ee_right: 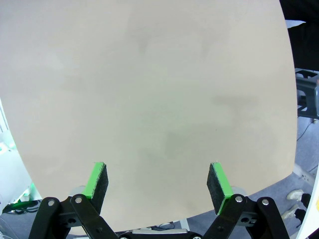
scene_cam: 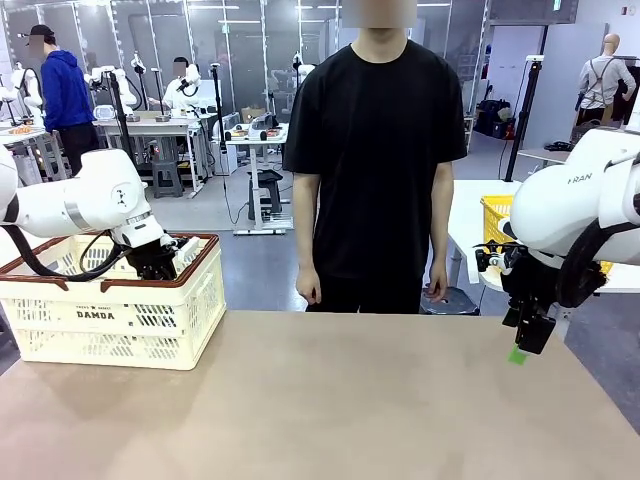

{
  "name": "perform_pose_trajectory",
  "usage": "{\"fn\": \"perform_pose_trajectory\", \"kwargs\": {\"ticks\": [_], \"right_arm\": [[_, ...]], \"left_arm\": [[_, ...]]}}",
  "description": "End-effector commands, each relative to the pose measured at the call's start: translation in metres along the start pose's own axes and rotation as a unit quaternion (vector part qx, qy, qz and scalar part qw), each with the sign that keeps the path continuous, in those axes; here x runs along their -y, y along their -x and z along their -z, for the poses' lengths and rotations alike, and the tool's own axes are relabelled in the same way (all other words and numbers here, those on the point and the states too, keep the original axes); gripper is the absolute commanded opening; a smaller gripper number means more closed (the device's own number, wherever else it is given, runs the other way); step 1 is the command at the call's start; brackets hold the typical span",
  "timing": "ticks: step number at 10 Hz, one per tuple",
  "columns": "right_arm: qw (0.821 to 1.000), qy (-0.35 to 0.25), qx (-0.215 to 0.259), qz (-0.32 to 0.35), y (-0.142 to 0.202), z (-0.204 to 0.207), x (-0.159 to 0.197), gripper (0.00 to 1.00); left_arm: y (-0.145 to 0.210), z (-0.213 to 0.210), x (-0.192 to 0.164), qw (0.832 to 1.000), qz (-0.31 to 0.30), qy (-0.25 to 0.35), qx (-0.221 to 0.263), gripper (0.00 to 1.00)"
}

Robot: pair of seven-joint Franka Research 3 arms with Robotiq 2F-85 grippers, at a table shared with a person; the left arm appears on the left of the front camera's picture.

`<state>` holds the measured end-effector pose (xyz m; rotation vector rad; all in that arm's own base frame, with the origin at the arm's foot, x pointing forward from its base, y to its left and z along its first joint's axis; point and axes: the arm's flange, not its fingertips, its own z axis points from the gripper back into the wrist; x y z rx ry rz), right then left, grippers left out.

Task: Place the drinks into the Shopping basket.
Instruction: Pick up one drink and place it into the Shopping basket.

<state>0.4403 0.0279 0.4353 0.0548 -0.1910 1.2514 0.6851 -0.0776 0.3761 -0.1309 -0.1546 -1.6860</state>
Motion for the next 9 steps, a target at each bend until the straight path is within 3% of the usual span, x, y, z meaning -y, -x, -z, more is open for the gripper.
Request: {"fn": "perform_pose_trajectory", "kwargs": {"ticks": [1, 4, 9], "right_arm": [[1.0, 0.0, -0.002, 0.0, 0.001, 0.0, -0.001, 1.0], [1.0, 0.0, -0.002, 0.0, 0.001, 0.0, -0.001, 1.0], [1.0, 0.0, -0.002, 0.0, 0.001, 0.0, -0.001, 1.0]], "left_arm": [[0.002, -0.006, 0.0, 1.0, 0.007, 0.007, 0.01, 0.67], [0.002, -0.012, 0.008, 1.0, 0.013, 0.012, 0.013, 0.99], [-0.002, -0.036, 0.019, 1.0, 0.008, 0.017, -0.018, 1.0]]}}
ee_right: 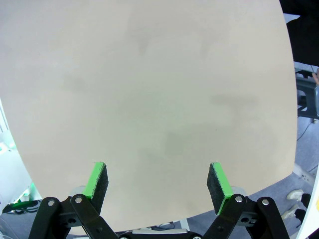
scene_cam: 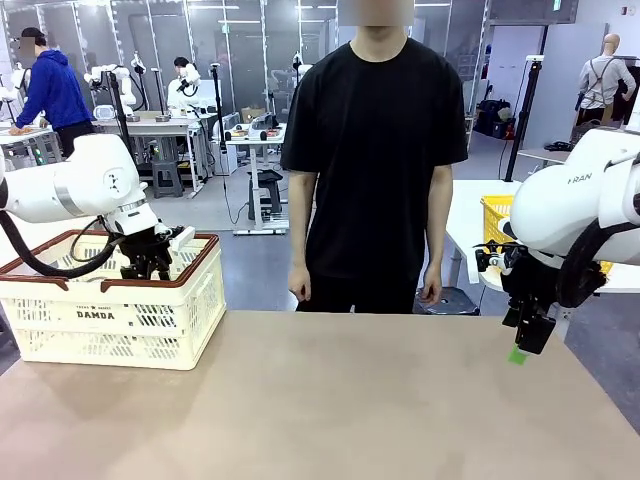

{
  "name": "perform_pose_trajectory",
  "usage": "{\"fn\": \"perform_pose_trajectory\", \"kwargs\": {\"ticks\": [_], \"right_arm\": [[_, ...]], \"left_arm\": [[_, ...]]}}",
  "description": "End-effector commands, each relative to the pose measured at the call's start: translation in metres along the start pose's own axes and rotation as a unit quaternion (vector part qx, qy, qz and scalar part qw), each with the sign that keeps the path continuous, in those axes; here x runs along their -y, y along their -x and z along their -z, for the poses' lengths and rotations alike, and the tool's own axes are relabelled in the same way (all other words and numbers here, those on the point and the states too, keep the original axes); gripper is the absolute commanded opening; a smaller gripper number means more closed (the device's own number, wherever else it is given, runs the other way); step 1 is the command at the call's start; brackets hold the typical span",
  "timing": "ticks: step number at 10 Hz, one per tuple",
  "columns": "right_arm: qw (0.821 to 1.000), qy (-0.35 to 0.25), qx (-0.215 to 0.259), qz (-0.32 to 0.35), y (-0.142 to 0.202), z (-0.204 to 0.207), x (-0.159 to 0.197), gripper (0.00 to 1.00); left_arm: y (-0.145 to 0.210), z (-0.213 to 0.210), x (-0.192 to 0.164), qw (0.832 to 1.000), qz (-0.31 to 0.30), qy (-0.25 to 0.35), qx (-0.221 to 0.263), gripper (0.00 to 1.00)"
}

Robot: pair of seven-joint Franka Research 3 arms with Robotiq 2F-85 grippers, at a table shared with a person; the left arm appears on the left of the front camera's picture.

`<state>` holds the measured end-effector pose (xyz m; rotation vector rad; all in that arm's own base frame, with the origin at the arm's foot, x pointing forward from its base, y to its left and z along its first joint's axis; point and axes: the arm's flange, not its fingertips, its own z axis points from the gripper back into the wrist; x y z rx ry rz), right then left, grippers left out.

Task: Place the drinks into the Shopping basket.
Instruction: Pick up one drink and place it into the Shopping basket.

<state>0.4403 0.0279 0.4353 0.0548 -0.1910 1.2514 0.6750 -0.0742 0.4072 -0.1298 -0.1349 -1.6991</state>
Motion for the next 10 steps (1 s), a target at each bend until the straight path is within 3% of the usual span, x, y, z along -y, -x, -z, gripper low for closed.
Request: {"fn": "perform_pose_trajectory", "kwargs": {"ticks": [1, 4, 7, 10], "right_arm": [[1.0, 0.0, -0.002, 0.0, 0.001, 0.0, -0.001, 1.0], [1.0, 0.0, -0.002, 0.0, 0.001, 0.0, -0.001, 1.0], [1.0, 0.0, -0.002, 0.0, 0.001, 0.0, -0.001, 1.0], [1.0, 0.0, -0.002, 0.0, 0.001, 0.0, -0.001, 1.0]], "left_arm": [[0.0, -0.011, 0.012, 1.0, 0.004, 0.009, -0.013, 1.0], [-0.005, -0.024, 0.02, 1.0, 0.009, 0.022, -0.017, 1.0], [-0.004, -0.038, 0.025, 1.0, 0.003, -0.005, -0.029, 1.0], [-0.004, -0.03, 0.011, 1.0, 0.008, 0.004, -0.014, 1.0]]}}
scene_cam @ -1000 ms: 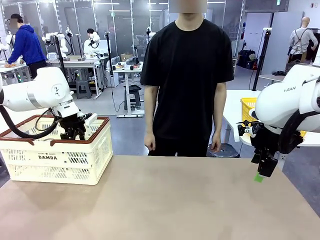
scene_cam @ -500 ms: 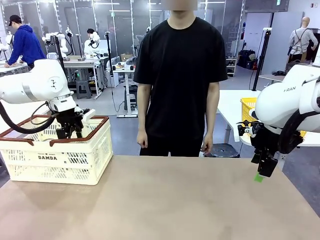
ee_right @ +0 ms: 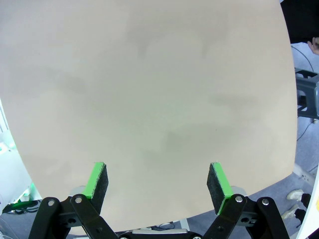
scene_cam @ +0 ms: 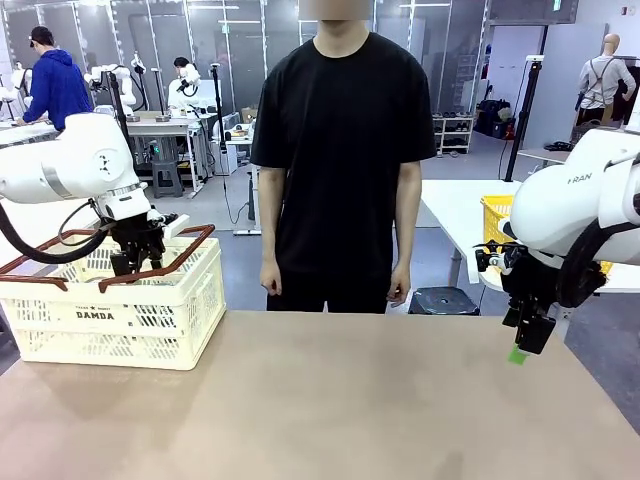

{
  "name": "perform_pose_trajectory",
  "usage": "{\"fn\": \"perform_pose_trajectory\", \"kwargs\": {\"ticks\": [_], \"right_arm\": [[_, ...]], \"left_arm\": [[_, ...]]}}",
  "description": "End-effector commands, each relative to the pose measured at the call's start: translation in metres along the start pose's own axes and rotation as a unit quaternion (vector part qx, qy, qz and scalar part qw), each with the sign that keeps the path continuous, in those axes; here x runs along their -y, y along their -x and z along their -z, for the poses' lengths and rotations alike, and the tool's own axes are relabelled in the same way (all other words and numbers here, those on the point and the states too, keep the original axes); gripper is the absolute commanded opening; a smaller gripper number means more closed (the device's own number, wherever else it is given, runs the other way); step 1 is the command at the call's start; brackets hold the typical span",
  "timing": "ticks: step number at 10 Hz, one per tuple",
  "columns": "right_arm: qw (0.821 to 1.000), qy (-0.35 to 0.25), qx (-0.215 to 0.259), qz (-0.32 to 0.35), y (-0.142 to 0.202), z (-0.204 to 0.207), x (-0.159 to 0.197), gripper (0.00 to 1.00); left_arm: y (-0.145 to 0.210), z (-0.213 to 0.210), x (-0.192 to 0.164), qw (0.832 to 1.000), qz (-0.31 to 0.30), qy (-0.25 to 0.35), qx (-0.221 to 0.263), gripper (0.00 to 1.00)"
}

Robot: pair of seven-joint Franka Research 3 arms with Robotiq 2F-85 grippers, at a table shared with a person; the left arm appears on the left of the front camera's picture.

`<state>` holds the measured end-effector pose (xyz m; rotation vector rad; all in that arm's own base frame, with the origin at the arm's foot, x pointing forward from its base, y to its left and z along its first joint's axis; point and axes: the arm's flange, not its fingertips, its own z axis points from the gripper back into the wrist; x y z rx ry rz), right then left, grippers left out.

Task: Place the drinks into the Shopping basket.
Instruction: Pick up one drink and place it into the Shopping basket.

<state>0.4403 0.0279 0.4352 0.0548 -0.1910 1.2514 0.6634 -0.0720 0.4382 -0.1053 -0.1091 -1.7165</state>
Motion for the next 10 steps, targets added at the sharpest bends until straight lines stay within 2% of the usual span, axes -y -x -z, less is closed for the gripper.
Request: {"fn": "perform_pose_trajectory", "kwargs": {"ticks": [1, 10], "right_arm": [[1.0, 0.0, -0.002, 0.0, 0.0007, 0.0004, -0.0007, 1.0], [1.0, 0.0, -0.002, 0.0, 0.0007, 0.0004, -0.0007, 1.0]], "left_arm": [[0.0, 0.0009, 0.0001, 1.0, 0.0, 0.002, 0.002, 1.0], [0.0, 0.0009, 0.0001, 1.0, 0.0, 0.002, 0.002, 1.0]]}}
